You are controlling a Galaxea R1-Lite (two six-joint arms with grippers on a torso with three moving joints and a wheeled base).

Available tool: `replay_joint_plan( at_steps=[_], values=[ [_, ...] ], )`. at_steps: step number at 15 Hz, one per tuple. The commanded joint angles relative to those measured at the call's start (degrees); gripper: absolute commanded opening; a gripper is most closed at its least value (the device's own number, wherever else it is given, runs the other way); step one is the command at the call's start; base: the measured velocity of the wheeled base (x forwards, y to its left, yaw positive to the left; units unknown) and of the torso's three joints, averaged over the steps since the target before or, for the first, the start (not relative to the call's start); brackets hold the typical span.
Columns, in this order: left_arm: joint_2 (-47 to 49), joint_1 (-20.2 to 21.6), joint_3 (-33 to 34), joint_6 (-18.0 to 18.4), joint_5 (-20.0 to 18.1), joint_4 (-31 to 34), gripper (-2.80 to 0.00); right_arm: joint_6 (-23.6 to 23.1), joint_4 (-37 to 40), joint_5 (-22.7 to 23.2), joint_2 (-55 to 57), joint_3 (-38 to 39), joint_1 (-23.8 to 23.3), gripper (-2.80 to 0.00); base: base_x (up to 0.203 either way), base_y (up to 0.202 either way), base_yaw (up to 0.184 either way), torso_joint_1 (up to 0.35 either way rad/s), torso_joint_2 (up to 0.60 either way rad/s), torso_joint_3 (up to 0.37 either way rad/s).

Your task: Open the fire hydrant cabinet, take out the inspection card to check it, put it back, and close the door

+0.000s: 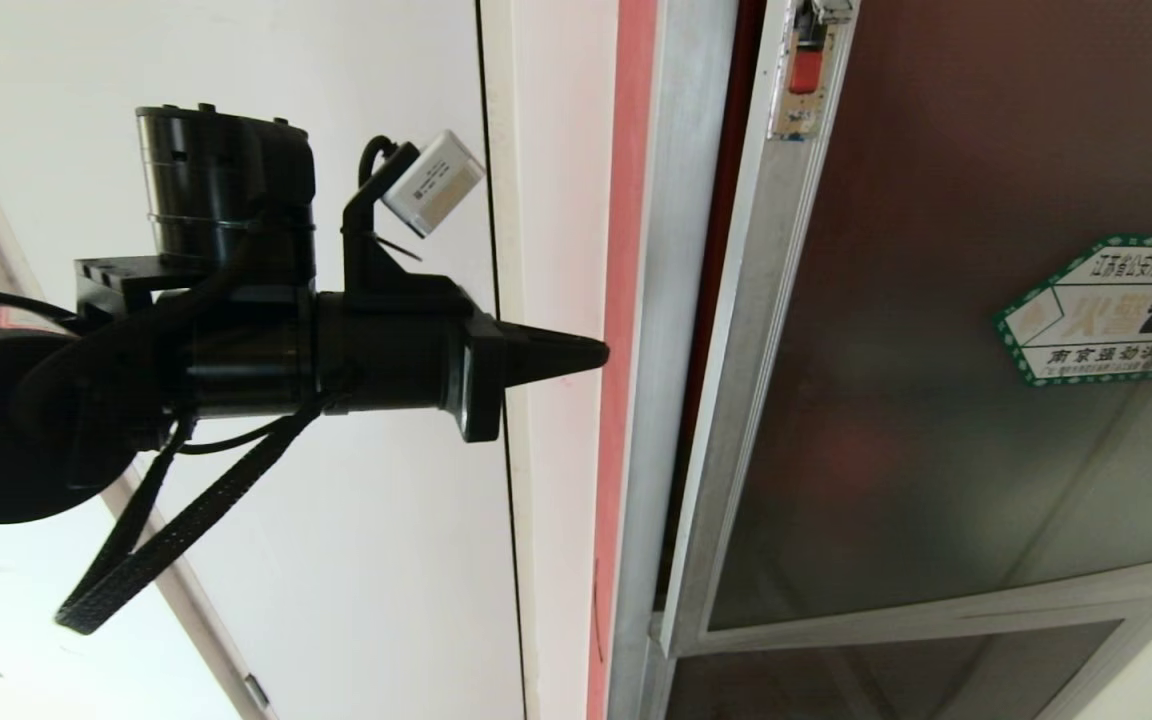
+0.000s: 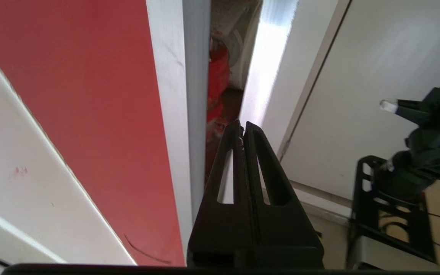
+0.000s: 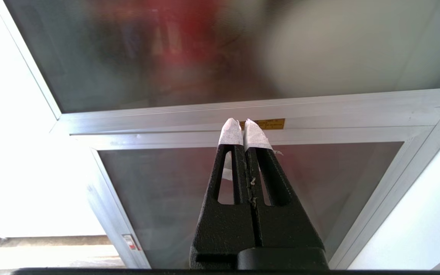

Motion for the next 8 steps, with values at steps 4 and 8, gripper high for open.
replay_joint_plan(
  at_steps=[4, 8],
  values=[
    [5.81, -1.93, -1.44, 5.51, -0.52, -3.29, -2.80, 0.03, -0.01, 0.00, 0.09, 0.00, 0.02, -2.80, 0.000, 0.000, 0.000, 0.000, 0.00, 0.000],
    [10.03, -3.05, -5.06, 9.82, -0.34, -3.42, -2.80, 0.03, -0.01, 0.09, 0.09, 0.00, 0.02, -2.80, 0.000, 0.000, 0.000, 0.000, 0.00, 0.000]
  ],
)
